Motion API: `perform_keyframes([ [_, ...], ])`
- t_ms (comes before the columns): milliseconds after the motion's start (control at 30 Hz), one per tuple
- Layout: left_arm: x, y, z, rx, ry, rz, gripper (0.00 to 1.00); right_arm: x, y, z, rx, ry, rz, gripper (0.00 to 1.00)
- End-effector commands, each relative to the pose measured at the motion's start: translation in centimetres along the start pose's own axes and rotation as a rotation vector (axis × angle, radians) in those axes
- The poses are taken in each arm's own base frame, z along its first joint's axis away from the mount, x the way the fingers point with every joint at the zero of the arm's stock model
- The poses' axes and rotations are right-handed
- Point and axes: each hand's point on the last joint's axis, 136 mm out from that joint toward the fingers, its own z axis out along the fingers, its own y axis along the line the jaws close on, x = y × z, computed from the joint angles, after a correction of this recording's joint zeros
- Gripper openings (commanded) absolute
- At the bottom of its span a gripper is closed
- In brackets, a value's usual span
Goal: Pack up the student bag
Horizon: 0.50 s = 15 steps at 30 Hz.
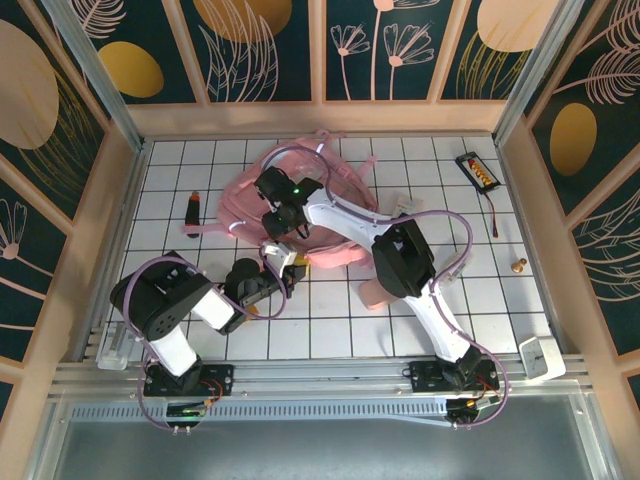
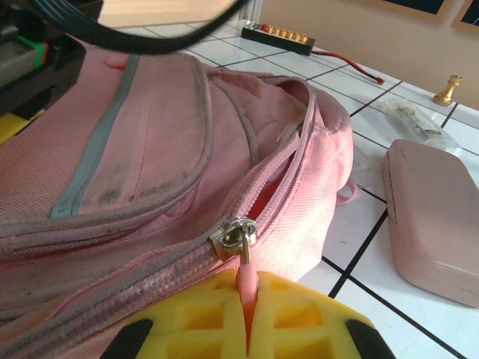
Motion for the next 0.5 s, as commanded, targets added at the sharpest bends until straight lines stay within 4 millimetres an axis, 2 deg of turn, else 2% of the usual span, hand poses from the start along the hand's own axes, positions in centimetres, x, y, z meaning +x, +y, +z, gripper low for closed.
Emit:
perform_keyframes([
  [0,-3.2,-1.7,-0.4,0.064,-0.115,0.071,0.0,-0.3,4.3,-2.6,-0.238,-0.01,-0.039,0.56],
  [67,-3.2,-1.7,-0.4,0.066,-0.113,0.079,0.0,0.6,4.4,-3.0,-0.249,-0.008,-0.072,0.59],
  [133,-3.3,-1.7,-0.3,0.067,-0.115,0.081,0.0,1.7,3.3,-2.4,-0.203,0.008,-0.088,0.6],
  [300,-3.3,-1.7,-0.3,0.067,-0.12,0.079,0.0,4.1,-1.7,0.6,0.074,0.067,-0.115,0.54],
  [400,-3.3,-1.7,-0.3,0.064,-0.119,0.08,0.0,4.4,-4.3,1.8,0.246,0.061,-0.131,0.51],
  [467,-3.2,-1.6,-0.3,0.063,-0.114,0.079,0.0,3.8,-5.5,2.1,0.327,0.034,-0.107,0.43],
])
